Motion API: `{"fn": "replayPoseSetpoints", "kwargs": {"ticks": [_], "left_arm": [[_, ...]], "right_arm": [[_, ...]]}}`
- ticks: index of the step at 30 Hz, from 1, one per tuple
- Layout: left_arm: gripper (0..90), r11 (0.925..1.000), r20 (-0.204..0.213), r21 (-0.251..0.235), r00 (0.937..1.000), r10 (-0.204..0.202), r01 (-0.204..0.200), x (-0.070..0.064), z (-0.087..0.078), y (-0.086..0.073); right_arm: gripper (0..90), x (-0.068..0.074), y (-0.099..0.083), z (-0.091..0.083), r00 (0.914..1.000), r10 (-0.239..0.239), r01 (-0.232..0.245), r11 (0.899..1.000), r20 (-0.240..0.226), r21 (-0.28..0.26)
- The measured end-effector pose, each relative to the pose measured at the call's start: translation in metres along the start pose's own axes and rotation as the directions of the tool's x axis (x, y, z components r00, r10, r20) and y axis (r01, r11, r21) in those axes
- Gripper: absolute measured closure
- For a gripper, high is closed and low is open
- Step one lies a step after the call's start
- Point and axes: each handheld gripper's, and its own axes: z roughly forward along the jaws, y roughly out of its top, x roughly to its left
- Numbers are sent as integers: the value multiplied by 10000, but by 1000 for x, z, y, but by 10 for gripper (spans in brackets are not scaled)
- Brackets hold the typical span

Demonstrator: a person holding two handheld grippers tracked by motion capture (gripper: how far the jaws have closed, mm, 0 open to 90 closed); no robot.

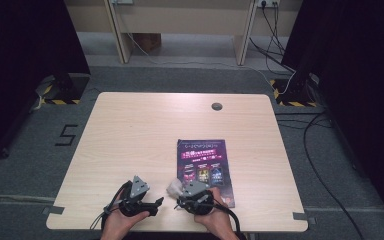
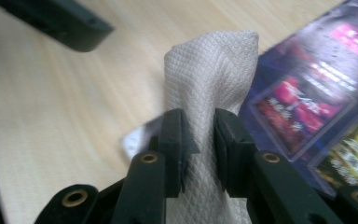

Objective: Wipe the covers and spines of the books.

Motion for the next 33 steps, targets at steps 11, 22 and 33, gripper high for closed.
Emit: {"fn": "replayPoseSetpoints", "kwargs": {"ticks": [11,22,33], "left_arm": [[192,9999,229,74,9996,153,-154,-5,2,1],[189,9997,388,139,9991,186,-192,-5,4,0],[188,9994,396,164,9988,292,-299,-7,4,0]], "right_arm": [[739,-9,-3,-1,9994,254,-255,9997,-239,-50],[739,-60,-27,-20,9861,1378,-1387,9903,924,35],[739,-104,-51,-38,9459,2511,-2543,9671,2056,-111]]}}
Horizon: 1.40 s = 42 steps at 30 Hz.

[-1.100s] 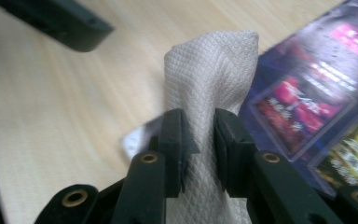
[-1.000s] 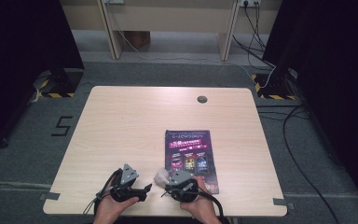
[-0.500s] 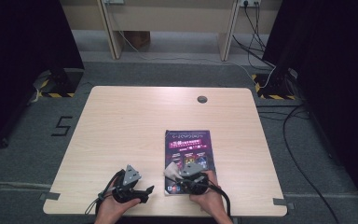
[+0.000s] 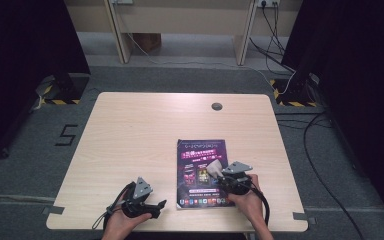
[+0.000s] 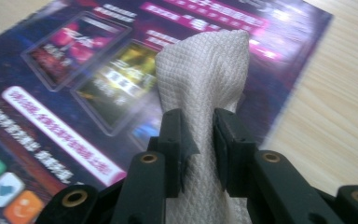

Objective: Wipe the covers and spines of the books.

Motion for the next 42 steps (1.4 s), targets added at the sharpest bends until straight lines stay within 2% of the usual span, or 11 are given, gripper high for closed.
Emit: {"fn": "replayPoseSetpoints", "kwargs": {"ticks": [5,12,18,25,34,39,42], "left_arm": [[188,10000,2,7,10000,-11,11,0,0,0],[188,10000,5,-3,10000,-26,26,1,0,0],[188,10000,46,-2,10000,-4,4,0,0,0],[188,10000,-17,1,10000,-22,22,1,0,0],[188,10000,-49,64,10000,70,-70,1,2,1],[188,9999,-231,-57,9996,-153,152,9,0,1],[188,9997,-285,-62,9994,-219,217,12,-1,1]], "right_arm": [[739,-8,-3,-3,9998,158,-158,9999,148,4],[739,-8,-3,-3,9997,179,-179,9998,169,-2],[735,-3,-8,-10,9997,-210,207,9996,153,191],[733,15,-16,-20,9964,-728,734,9972,-435,143],[732,44,-11,-14,9863,-1307,1303,9914,-1010,-100],[730,69,-2,-6,9749,-1719,1706,9851,-1419,-212],[731,84,6,1,9645,-2110,2081,9775,-1587,-354]]}}
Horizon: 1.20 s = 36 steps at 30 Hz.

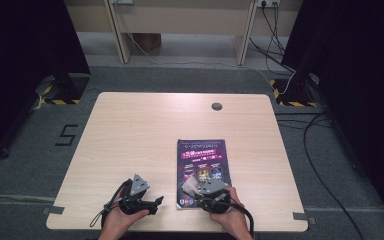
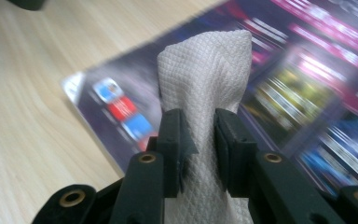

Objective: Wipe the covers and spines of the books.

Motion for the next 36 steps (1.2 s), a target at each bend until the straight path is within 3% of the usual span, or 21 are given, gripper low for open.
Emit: {"fn": "replayPoseSetpoints", "kwargs": {"ticks": [10,17,25,27,36], "left_arm": [[188,9996,-312,-147,9992,-244,240,8,-4,0],[188,9992,-359,-218,9988,-340,332,9,-4,0],[189,9996,-326,-129,9991,-265,261,8,-4,0],[188,9996,-318,-131,9991,-262,258,8,-4,0],[189,9998,-254,-93,9995,-202,200,6,-4,-1]], "right_arm": [[737,39,17,13,9941,-796,788,9968,-740,-141],[737,45,18,13,9921,-840,831,9965,-936,-135],[726,39,17,13,9903,-795,773,9967,-1141,-238],[723,37,16,12,9915,-573,559,9983,-1170,-151],[721,9,2,-1,9969,48,-43,10000,-787,68]]}}
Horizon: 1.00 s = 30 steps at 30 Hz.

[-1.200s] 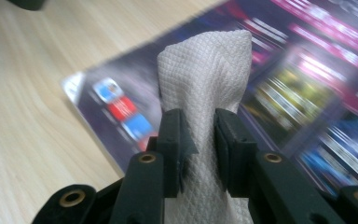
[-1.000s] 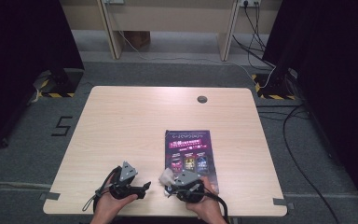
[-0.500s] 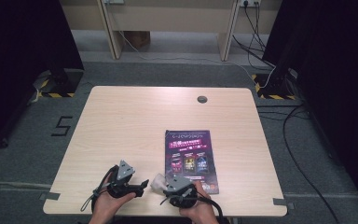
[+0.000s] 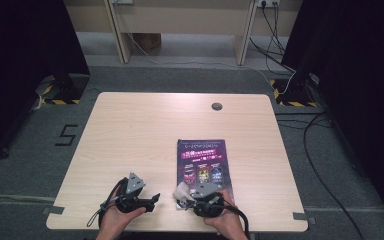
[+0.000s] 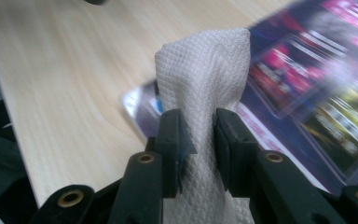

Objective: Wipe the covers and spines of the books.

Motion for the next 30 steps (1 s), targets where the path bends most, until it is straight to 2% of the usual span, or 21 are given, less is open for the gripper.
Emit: {"fn": "replayPoseSetpoints", "kwargs": {"ticks": [7,11,13,16,20,23,27,30], "left_arm": [[188,10000,-12,17,10000,-26,26,0,0,-1],[188,10000,12,29,10000,-21,21,0,0,-1],[189,10000,32,16,10000,-7,7,0,0,-1],[188,10000,44,54,10000,5,-5,-1,1,-1],[188,10000,55,80,10000,13,-14,-1,2,-1],[189,10000,75,48,10000,43,-43,-1,1,-1],[188,10000,94,58,9999,46,-47,-2,2,-1],[189,10000,108,69,9999,47,-47,-2,2,-1]], "right_arm": [[720,-30,-19,-18,9955,676,-680,9977,671,41],[719,-49,-29,-27,9877,1108,-1115,9938,1100,2],[716,-54,-33,-31,9838,1313,-1323,9912,1217,7],[697,-50,-35,-34,9844,1264,-1277,9918,1228,26],[697,-32,-36,-36,9936,700,-715,9973,882,146],[697,-24,-40,-40,9955,502,-518,9985,799,188],[706,-31,-44,-43,9936,807,-815,9966,792,79],[706,-43,-48,-46,9871,1067,-1076,9942,1198,15]]}}
